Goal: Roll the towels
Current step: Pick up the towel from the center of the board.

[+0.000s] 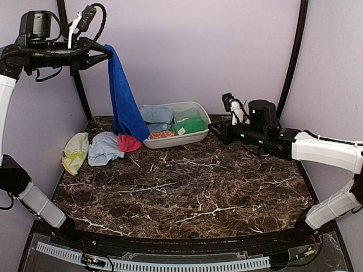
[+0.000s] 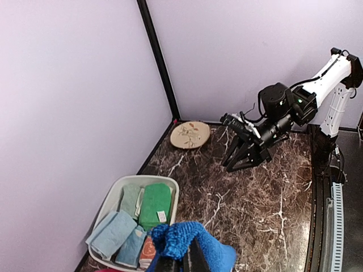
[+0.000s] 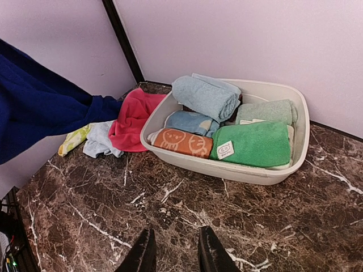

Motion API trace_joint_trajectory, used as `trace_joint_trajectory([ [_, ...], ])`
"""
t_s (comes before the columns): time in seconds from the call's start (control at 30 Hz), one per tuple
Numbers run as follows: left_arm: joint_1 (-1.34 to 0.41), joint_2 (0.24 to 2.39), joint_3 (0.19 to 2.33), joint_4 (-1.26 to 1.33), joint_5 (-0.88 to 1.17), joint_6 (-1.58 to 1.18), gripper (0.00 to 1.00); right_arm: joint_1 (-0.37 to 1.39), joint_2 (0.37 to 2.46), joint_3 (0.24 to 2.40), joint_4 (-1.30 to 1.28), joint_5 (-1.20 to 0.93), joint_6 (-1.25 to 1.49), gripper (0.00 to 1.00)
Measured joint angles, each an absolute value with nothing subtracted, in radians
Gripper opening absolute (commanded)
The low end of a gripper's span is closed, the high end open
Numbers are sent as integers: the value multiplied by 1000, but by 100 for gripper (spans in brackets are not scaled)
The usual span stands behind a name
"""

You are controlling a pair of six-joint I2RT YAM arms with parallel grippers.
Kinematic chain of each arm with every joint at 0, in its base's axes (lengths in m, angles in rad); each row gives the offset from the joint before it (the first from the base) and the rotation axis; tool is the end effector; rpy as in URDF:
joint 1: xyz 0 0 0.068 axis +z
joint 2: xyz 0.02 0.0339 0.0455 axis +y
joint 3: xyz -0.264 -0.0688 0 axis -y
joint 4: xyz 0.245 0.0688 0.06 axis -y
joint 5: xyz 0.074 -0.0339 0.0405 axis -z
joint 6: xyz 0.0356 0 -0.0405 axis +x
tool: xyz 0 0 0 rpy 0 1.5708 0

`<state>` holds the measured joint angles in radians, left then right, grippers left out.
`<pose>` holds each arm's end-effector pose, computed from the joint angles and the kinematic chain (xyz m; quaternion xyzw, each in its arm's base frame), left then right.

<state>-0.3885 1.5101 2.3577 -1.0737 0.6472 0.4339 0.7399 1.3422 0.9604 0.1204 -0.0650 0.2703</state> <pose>0.1963 -0.1036 0.5774 0.4780 0.6008 -0.2353 0.5960 0.2316 0.2146 0.3067 -0.2037 0.7665 0.3171 0.5201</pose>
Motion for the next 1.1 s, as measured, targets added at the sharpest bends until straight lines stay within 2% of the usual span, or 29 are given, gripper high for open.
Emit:
trace_joint_trajectory([
  [0.3, -404, 1462, 2365, -850, 729, 420, 0, 739, 1342, 992, 80, -2, 271, 25],
  [0.67, -404, 1411, 2348, -460, 614, 387, 0, 739, 1342, 1004, 58, 5, 271, 25],
  [0.9, -420, 1342, 2246, -458, 698, 356, 0, 739, 1343, 1004, 59, 2, 272, 25],
  [1.1, -499, 1416, 2228, -530, 697, 364, 0, 739, 1342, 1004, 59, 1, 271, 25],
])
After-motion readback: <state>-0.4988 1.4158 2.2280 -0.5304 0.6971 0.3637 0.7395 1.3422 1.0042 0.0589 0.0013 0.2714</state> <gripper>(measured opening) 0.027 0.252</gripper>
